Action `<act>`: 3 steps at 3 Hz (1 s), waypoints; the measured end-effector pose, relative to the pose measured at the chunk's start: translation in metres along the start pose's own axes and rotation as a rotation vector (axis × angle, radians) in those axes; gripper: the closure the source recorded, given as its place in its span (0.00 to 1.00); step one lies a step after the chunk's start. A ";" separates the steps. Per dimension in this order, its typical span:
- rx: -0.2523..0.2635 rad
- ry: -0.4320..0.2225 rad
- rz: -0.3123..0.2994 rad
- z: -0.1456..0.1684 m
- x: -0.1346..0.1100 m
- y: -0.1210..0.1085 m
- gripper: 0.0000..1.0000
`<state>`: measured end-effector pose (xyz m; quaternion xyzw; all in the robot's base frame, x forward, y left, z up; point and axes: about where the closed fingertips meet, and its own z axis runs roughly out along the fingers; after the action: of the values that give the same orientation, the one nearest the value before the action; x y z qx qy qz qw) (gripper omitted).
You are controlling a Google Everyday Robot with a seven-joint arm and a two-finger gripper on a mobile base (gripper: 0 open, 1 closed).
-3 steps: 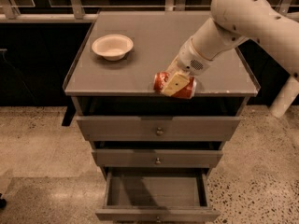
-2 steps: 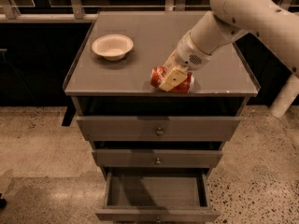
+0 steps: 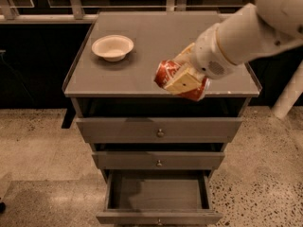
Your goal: Place coke can into bottom drawer
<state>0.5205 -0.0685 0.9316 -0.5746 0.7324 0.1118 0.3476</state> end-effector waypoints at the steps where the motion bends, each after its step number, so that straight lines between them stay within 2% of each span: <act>1: 0.096 -0.080 0.090 -0.022 0.006 0.041 1.00; 2: 0.093 -0.070 0.275 -0.008 0.077 0.076 1.00; 3: 0.041 -0.047 0.444 0.019 0.139 0.101 1.00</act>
Offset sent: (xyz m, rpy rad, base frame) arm -0.1234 -0.0885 -0.1649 0.2393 0.2523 -0.4213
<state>0.4216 -0.1320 0.8051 -0.3893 0.8349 0.1842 0.3429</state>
